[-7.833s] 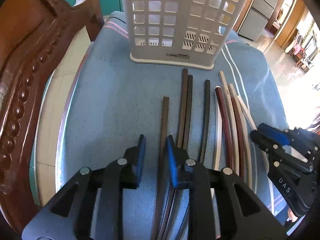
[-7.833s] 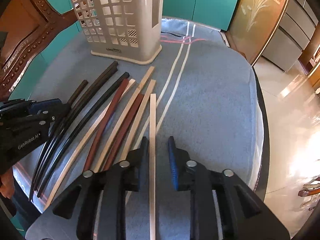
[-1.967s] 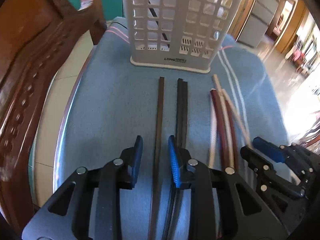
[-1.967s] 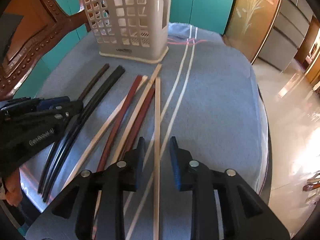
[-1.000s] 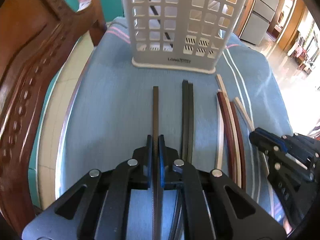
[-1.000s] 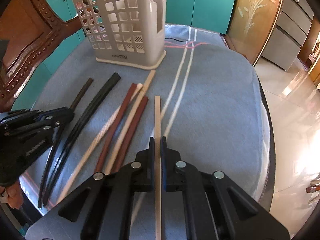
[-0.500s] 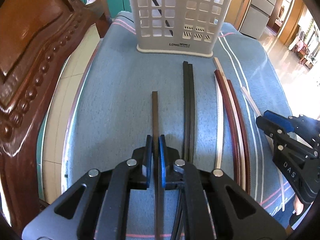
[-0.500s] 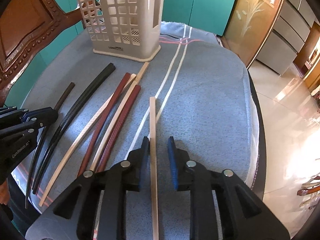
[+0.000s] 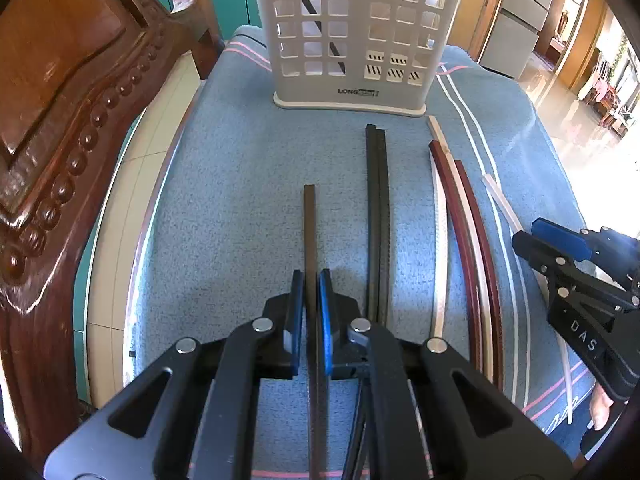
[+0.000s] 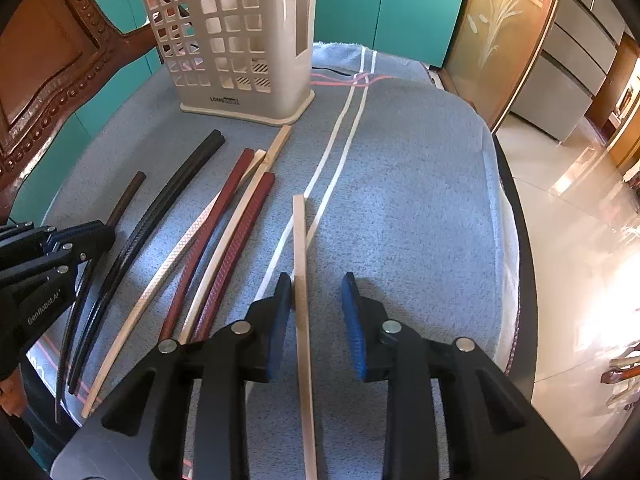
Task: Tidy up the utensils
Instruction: 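Lift both chopsticks over the white holder and open both tools to drop them in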
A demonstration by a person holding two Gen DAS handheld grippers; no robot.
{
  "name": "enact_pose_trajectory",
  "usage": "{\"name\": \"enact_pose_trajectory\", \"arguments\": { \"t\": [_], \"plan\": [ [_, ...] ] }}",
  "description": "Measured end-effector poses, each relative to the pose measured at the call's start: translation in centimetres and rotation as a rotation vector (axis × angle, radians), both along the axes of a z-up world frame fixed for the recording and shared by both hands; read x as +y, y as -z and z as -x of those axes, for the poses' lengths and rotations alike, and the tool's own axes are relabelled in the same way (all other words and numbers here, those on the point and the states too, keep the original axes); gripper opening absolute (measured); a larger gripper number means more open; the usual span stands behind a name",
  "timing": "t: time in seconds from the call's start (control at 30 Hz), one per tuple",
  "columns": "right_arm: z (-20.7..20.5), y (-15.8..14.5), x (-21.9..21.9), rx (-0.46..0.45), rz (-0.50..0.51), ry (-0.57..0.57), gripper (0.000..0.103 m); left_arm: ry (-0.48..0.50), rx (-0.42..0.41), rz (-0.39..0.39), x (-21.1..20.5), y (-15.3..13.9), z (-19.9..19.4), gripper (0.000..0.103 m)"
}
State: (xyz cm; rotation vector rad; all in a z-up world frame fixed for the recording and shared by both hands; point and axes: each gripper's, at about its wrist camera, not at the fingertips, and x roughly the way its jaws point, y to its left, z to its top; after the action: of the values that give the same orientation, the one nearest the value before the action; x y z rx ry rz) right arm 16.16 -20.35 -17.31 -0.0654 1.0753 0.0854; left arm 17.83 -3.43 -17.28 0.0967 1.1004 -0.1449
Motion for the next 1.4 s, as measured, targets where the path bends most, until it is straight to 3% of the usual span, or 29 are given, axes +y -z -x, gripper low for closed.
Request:
{"name": "enact_pose_trajectory", "arguments": {
  "t": [0.13,0.27,0.3,0.33,0.37,0.47,0.67,1.13,1.4],
  "plan": [
    [-0.2,0.0,0.0,0.002,0.000,-0.007,0.031,-0.014,0.005,-0.019,0.1,-0.1,-1.1,0.018],
    [-0.4,0.1,-0.1,0.001,-0.015,-0.002,0.029,-0.011,0.010,-0.029,-0.1,-0.1,-1.7,0.018],
    [-0.5,0.1,-0.1,0.002,-0.029,-0.003,0.025,-0.010,0.010,-0.034,-0.2,-0.2,-1.8,0.017],
    [-0.5,0.0,-0.1,0.003,-0.048,-0.010,0.010,-0.009,0.010,-0.034,-0.3,-0.1,-1.8,0.017],
    [-0.7,0.0,-0.2,0.009,-0.084,-0.018,0.007,-0.007,0.013,-0.027,-0.3,-0.2,-1.9,0.014],
    [-1.0,-0.1,-0.3,0.007,-0.112,-0.001,0.006,0.001,0.016,0.007,-0.3,-0.2,-2.0,0.007],
    [0.0,-3.3,-1.0,-0.094,-0.135,0.017,0.006,-0.023,-0.009,0.072,0.9,-1.4,-1.3,0.007],
    [5.2,-16.2,-1.9,-0.379,-0.212,-0.056,0.006,0.028,-0.311,0.189,3.0,-15.0,4.4,0.007],
    [3.6,-23.4,-1.4,-0.527,-0.275,-0.101,0.006,0.039,-0.427,0.241,4.2,-22.3,3.8,0.007]
  ]
}}
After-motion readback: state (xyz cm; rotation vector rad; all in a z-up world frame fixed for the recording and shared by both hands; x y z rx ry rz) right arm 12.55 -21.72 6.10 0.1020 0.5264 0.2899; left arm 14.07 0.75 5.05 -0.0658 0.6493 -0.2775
